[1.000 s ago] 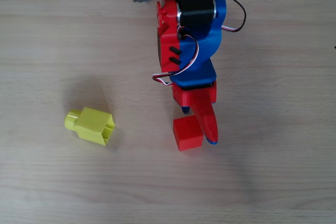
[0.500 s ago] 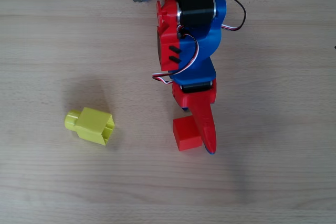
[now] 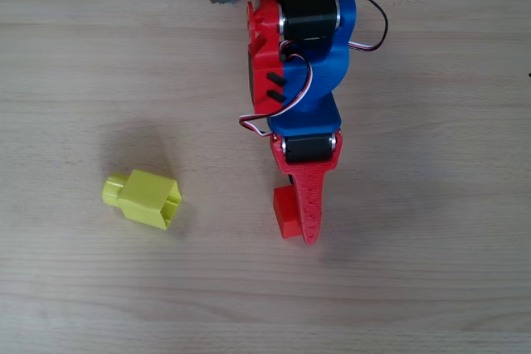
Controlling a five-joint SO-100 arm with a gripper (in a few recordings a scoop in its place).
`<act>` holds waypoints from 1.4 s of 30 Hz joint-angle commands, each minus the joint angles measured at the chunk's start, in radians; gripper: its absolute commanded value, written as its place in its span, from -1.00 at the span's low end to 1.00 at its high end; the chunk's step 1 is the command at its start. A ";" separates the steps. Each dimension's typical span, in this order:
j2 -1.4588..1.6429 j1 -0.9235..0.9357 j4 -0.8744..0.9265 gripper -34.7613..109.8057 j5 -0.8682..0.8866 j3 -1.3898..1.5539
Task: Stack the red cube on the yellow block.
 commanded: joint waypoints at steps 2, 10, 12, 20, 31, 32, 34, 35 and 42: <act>0.106 -0.023 -0.014 0.01 0.029 0.006; 0.124 -0.023 -0.012 -0.18 0.034 0.041; 0.135 -0.028 -0.028 -0.21 0.031 0.064; 0.222 -0.029 -0.054 -0.30 0.080 0.140; 0.278 -0.021 -0.098 -0.37 0.138 0.149; 0.279 -0.018 -0.098 -0.36 0.143 0.146; 0.290 -0.011 -0.095 -0.36 0.156 0.140; 0.299 -0.009 -0.098 -0.35 0.163 0.141; 0.376 0.012 -0.135 -0.35 0.210 0.149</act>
